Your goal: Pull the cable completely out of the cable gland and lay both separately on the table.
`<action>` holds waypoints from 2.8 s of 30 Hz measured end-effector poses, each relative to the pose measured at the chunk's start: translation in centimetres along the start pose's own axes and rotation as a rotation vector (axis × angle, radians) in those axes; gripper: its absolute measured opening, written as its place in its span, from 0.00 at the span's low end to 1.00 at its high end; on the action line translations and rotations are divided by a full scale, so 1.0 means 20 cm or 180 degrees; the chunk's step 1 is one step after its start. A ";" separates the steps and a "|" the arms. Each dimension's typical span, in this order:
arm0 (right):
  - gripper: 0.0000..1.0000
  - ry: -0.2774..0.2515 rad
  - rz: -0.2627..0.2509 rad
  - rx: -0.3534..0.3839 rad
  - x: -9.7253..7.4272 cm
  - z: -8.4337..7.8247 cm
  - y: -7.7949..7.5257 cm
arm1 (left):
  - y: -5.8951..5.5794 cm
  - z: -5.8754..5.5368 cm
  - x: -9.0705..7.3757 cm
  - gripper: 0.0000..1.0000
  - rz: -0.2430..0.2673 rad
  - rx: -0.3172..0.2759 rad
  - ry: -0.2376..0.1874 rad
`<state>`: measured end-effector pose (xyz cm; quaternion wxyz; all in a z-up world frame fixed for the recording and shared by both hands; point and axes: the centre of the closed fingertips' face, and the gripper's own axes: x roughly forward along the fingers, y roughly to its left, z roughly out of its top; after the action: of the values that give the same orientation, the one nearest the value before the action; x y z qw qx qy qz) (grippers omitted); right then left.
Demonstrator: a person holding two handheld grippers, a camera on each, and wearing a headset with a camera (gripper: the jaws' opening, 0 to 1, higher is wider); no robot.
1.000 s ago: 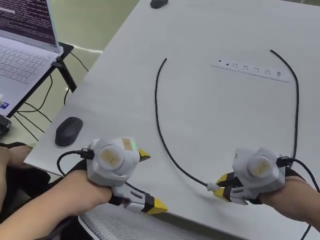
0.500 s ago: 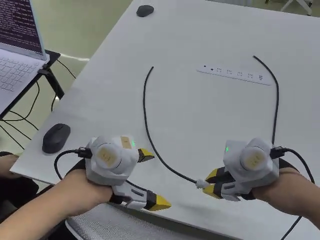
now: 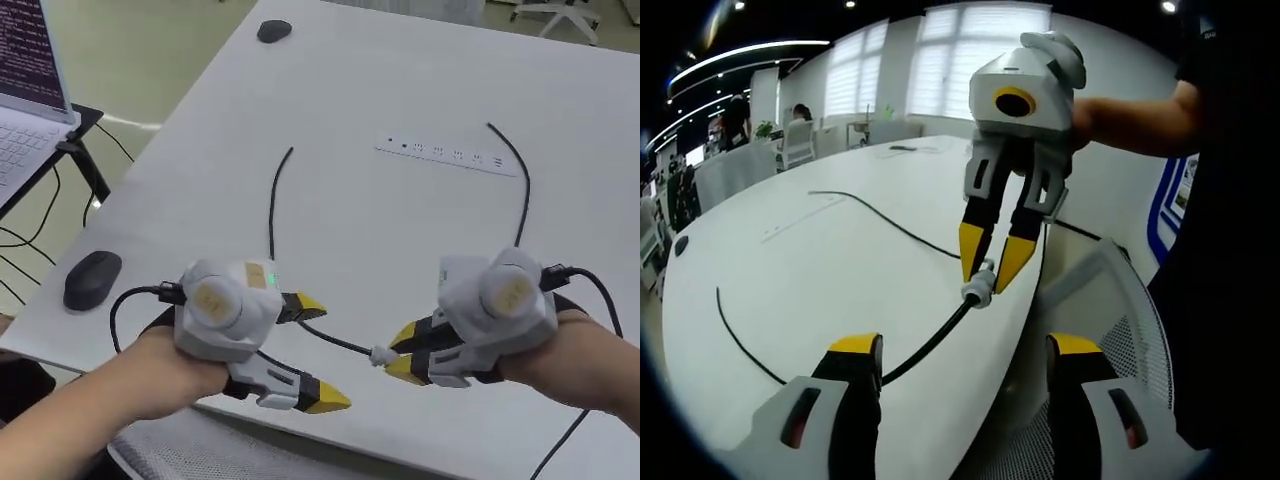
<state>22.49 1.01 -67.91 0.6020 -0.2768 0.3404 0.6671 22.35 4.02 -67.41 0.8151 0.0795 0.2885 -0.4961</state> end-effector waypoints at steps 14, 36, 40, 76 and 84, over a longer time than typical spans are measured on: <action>0.06 -0.0074 -0.0011 -0.0198 -0.04 0.06 0.04 | -0.04 0.10 0.05 0.47 -0.0195 -0.0096 -0.0334; 0.06 -0.0060 -0.0052 -0.0387 -0.03 0.04 0.03 | -0.06 0.11 0.09 0.24 -0.0420 -0.0087 -0.0336; 0.06 -0.0069 -0.0048 -0.0413 -0.03 0.03 0.04 | -0.07 0.11 0.09 0.21 -0.0439 -0.0096 -0.0347; 0.08 -0.0342 -0.0169 -0.0917 -0.06 0.03 0.07 | -0.13 0.14 0.10 0.15 -0.0495 0.0066 -0.0373; 0.09 -0.0578 -0.0069 -0.0392 -0.08 0.05 0.08 | -0.12 0.14 0.08 0.15 -0.0510 0.0031 -0.0372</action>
<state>21.24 0.77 -65.85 0.6195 -0.2554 0.2399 0.7025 21.84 0.46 -65.67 0.7878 0.0310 0.2435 -0.5649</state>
